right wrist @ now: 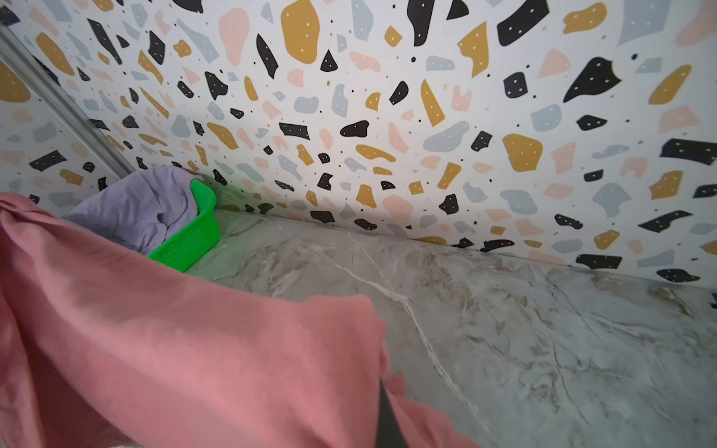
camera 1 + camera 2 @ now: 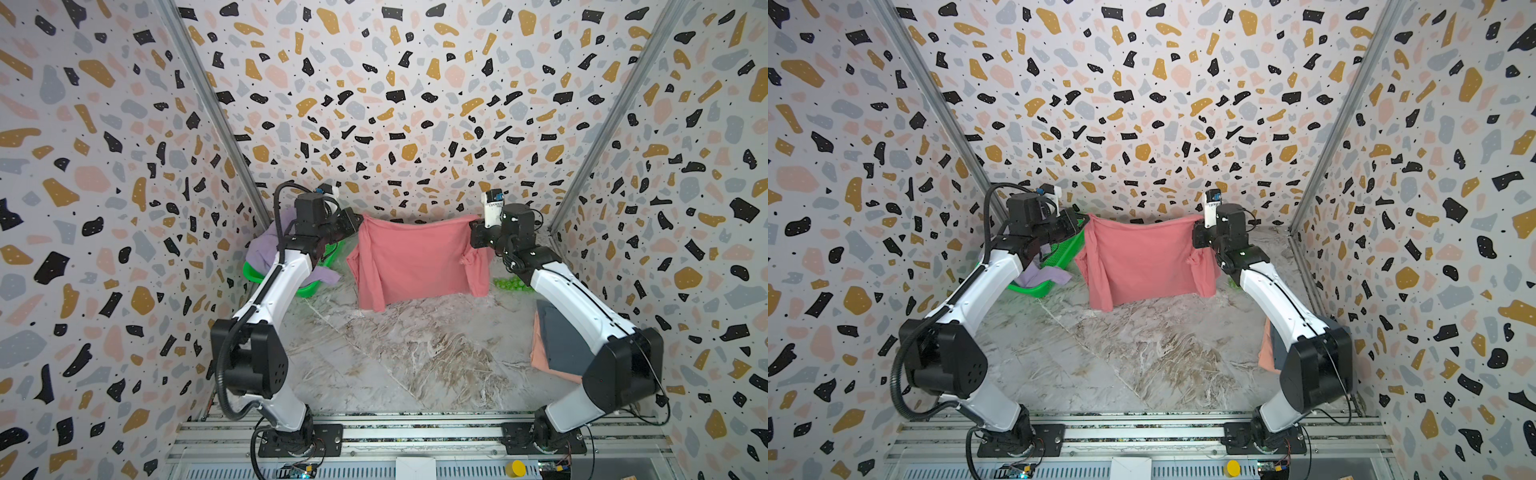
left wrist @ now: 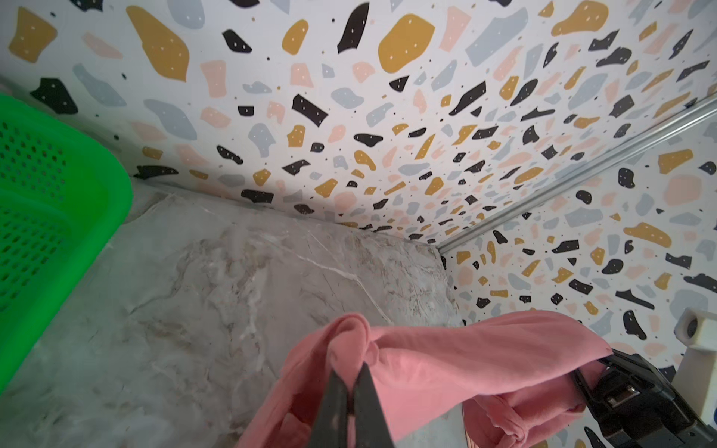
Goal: Fold and stack the t-shirts
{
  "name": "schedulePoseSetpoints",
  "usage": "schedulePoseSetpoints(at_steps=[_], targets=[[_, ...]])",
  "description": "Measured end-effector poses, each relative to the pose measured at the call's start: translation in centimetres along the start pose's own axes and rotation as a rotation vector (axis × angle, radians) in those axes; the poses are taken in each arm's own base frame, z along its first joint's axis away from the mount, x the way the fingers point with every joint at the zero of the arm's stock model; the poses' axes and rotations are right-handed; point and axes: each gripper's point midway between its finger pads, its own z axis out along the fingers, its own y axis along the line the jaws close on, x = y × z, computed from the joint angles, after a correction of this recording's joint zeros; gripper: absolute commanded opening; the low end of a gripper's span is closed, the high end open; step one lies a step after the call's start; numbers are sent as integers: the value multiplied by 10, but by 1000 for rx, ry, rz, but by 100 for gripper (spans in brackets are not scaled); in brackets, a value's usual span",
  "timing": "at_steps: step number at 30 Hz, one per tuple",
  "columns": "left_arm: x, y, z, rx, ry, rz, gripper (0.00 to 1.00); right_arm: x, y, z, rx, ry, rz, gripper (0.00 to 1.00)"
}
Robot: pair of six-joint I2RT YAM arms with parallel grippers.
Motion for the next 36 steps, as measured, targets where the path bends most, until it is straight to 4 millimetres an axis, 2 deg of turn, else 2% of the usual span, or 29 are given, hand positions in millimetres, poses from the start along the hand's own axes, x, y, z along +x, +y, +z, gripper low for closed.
schedulePoseSetpoints(at_steps=[2, 4, 6, 8, 9, 10, 12, 13, 14, 16, 18, 19, 20, 22, 26, 29, 31, 36], targets=[[-23, -12, 5, 29, -40, 16, 0, -20, -1, 10, -2, -36, -12, 9], [-48, -34, -3, 68, -97, 49, 0, -42, 2, 7, -10, -86, -25, 9], [-70, -62, -24, 117, -165, 100, 0, -66, 7, -9, -21, -152, -36, 10], [-78, -83, -50, 142, -209, 142, 0, -79, 11, -33, -31, -205, -42, 12], [-80, -93, -67, 152, -241, 166, 0, -79, 14, -49, -39, -229, -43, 17], [-75, -97, -81, 154, -254, 177, 5, -76, 18, -64, -46, -245, -43, 26], [-52, -99, -113, 142, -273, 197, 36, -47, 23, -99, -52, -247, -20, 64], [-34, -94, -126, 127, -267, 188, 47, -23, 24, -112, -50, -220, -3, 78], [-12, -83, -137, 103, -256, 175, 53, 4, 23, -123, -41, -188, 27, 85], [35, -53, -148, 29, -210, 130, 60, 64, 14, -133, -3, -83, 85, 90], [84, -10, -155, -96, -138, 72, 66, 123, -3, -140, 72, 42, 147, 93], [99, 6, -156, -148, -107, 53, 67, 151, -12, -145, 116, 111, 167, 95], [116, 24, -156, -214, -69, 32, 67, 167, -19, -150, 150, 150, 177, 95], [131, 44, -154, -289, -19, 11, 67, 176, -27, -159, 190, 171, 187, 95], [139, 58, -144, -327, 28, 12, 68, 145, -26, -156, 185, 116, 190, 91], [149, 69, -130, -346, 79, 8, 68, 126, -15, -133, 128, 93, 198, 89], [157, 77, -117, -360, 118, 10, 67, 131, -6, -117, 92, 112, 198, 89], [176, 92, -73, -403, 233, 35, 60, 153, 33, -74, -13, 209, 180, 89]])
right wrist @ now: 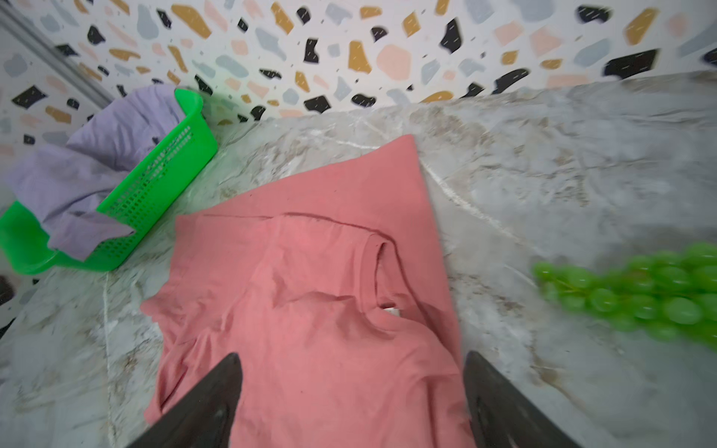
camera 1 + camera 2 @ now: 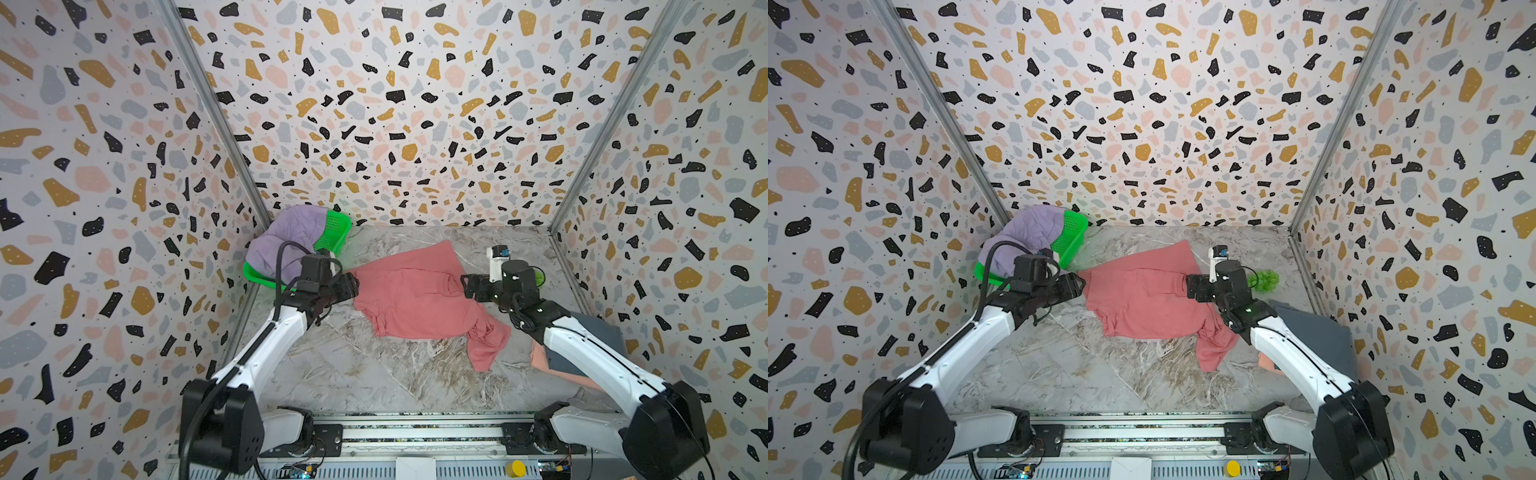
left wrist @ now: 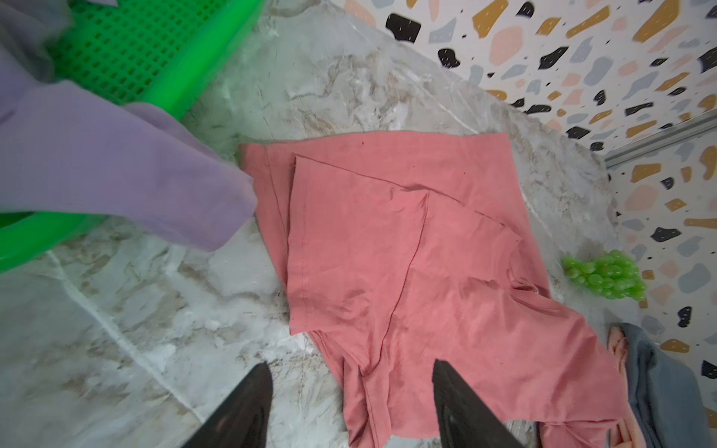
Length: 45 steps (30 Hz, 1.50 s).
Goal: Fold and stack the t-shirts
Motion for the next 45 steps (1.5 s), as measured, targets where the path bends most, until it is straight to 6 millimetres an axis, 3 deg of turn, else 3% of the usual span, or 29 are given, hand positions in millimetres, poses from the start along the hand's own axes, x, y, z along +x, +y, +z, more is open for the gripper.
schedulePoseSetpoints(at_steps=[4, 8, 11, 16, 22, 32, 38, 45], targets=[[-1, 0, 48, -41, 62, 25, 56, -4, 31, 20, -81, 19, -14, 88], [4, 13, 93, -93, 122, 48, 52, -4, 52, 26, -127, 26, -19, 87], [-2, 18, 121, -123, 140, 71, 48, -2, 55, 25, -134, 31, -11, 87], [-34, 18, 159, -159, 104, 115, 42, -1, 50, 21, -111, 30, 3, 87], [-49, 26, 177, -227, 88, 134, 37, -2, 40, 10, -56, 23, 5, 87], [-39, 42, 179, -295, 123, 141, 37, -3, 31, 8, -6, 18, 3, 87], [-27, 49, 191, -311, 159, 140, 36, 3, 27, 11, 10, 38, -6, 87], [-25, 51, 194, -316, 163, 140, 20, 5, 23, 11, 23, 49, -8, 87]])
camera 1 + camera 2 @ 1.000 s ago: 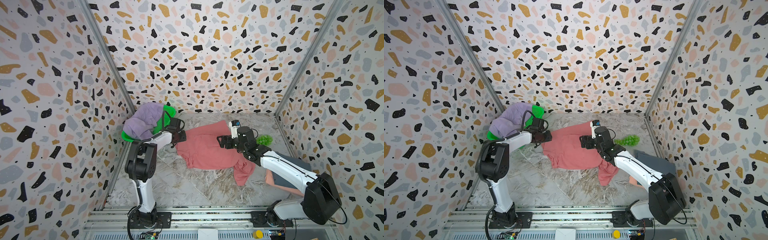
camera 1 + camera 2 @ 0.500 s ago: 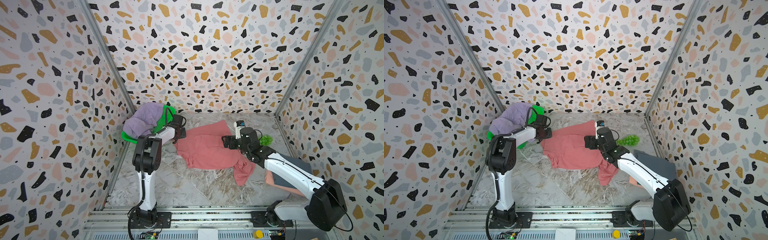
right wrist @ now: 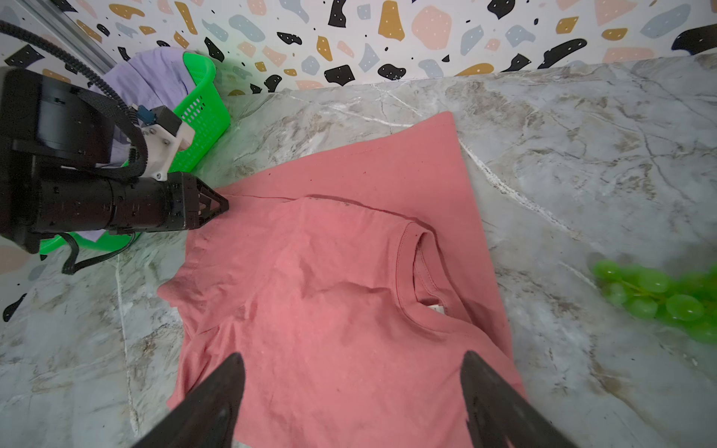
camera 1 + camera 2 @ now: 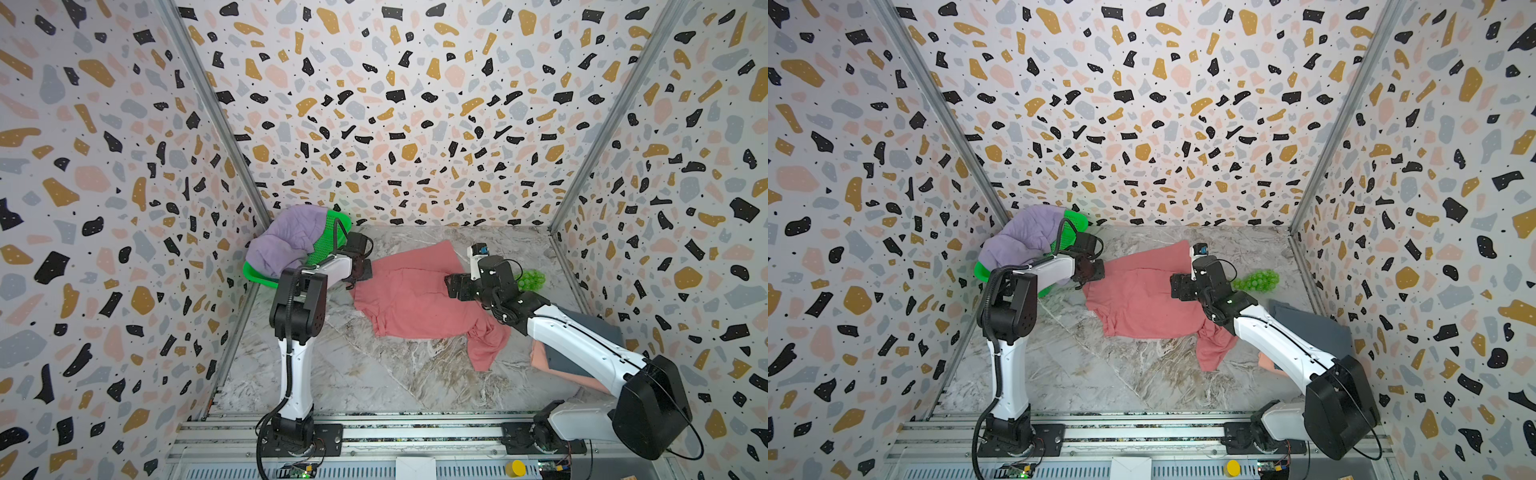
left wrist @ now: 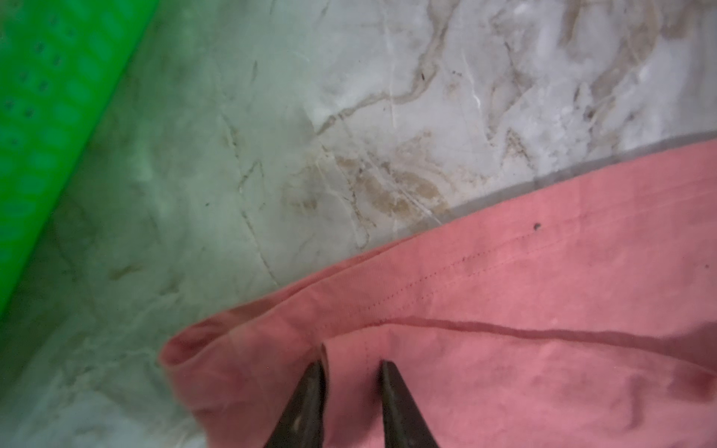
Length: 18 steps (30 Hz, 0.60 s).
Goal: Fold and stack the t-shirts
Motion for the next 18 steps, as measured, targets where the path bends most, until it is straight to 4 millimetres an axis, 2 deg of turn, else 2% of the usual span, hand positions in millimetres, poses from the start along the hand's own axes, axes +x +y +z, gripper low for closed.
schedulePoseSetpoints(at_steps=[11, 18], targets=[[0, -1, -1, -23, -10, 9, 1, -1, -2, 0, 6, -2, -1, 86], [-1, -3, -3, -44, -21, 22, 0, -1, -5, 0, 8, -1, -1, 86]])
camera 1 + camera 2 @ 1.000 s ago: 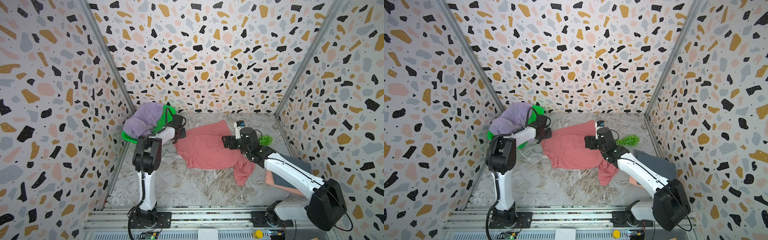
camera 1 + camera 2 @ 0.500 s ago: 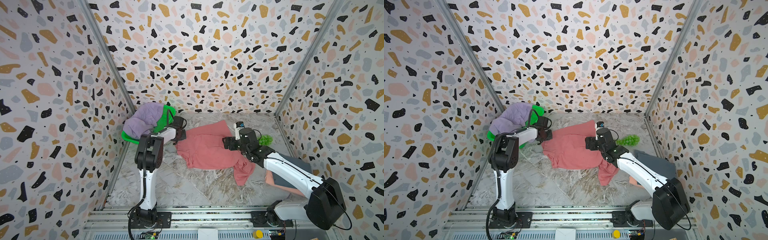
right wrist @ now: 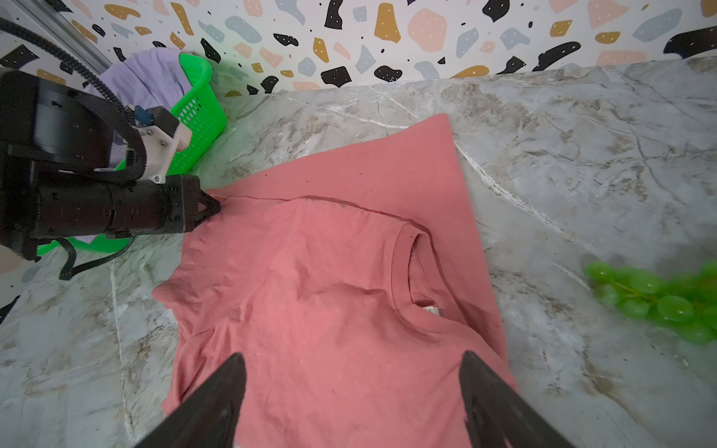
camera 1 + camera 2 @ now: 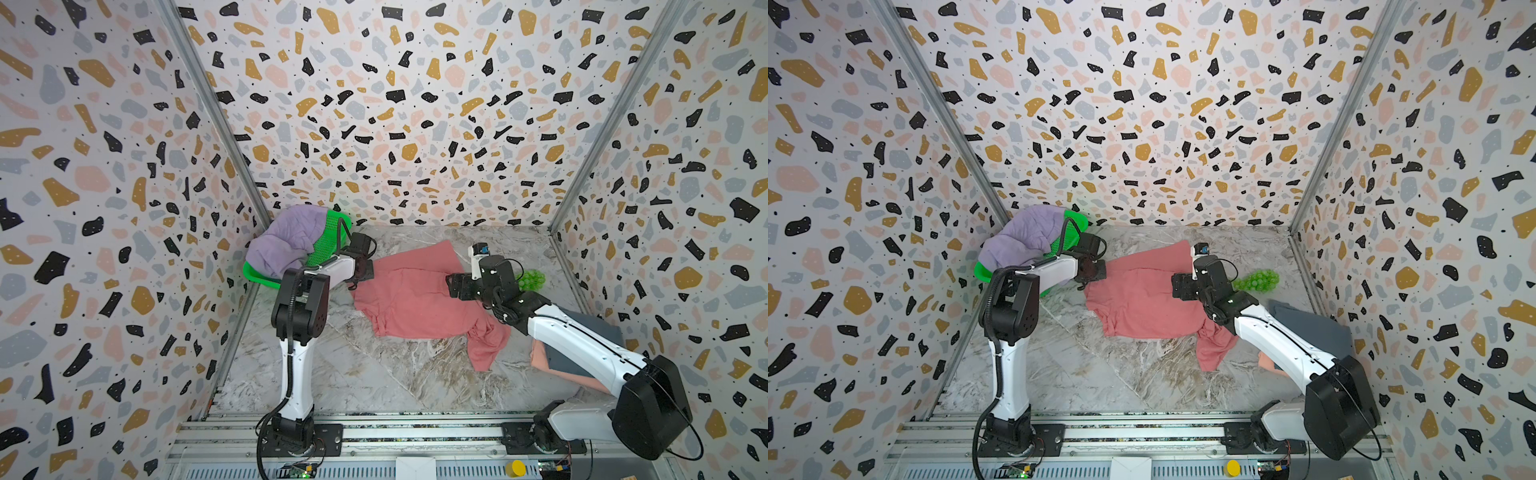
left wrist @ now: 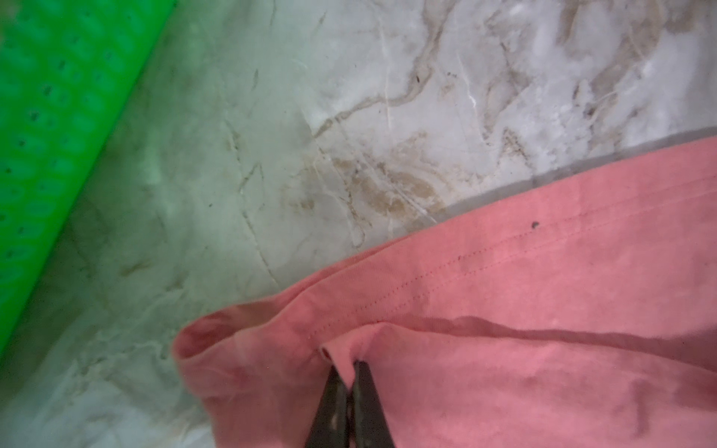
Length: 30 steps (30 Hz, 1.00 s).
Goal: Fold and stack the t-shirts
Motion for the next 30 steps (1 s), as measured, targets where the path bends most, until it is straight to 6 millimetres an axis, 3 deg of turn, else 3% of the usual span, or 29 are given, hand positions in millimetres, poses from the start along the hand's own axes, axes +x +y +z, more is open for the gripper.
schedulePoseSetpoints(at_steps=[3, 5, 10, 12, 13, 16, 20, 21, 23, 24, 27, 30], targets=[[-6, -1, -11, 4, -15, 6, 0, 1, -4, -1, -2, 3, 9, 88], [-17, -6, -33, 27, -44, 12, 0, 1, -9, -1, -4, 3, 25, 89], [-60, -27, -124, 157, -195, 32, 0, -3, -19, 0, -17, -6, 57, 89], [-69, -36, -164, 219, -257, 47, 0, -5, -20, 0, -26, -10, 64, 89], [-70, -38, -175, 236, -272, 53, 0, -6, -20, 0, -33, -11, 67, 89], [-54, -51, -206, 311, -281, 96, 0, -8, -19, 0, -64, -11, 80, 89], [-3, -92, -248, 464, -223, 266, 0, -10, -21, -4, -94, -9, 112, 90], [12, -107, -264, 520, -215, 318, 4, -10, -24, -5, -99, -9, 123, 90], [44, -133, -302, 655, -213, 405, 33, -12, -30, -7, -101, -10, 142, 90], [61, -143, -323, 729, -218, 438, 40, -12, -32, -7, -103, -8, 154, 90], [78, -135, -351, 786, -255, 434, 55, -10, -38, -9, -102, 8, 177, 91], [72, -119, -340, 721, -274, 376, 57, -3, -38, -12, -111, 42, 194, 91]])
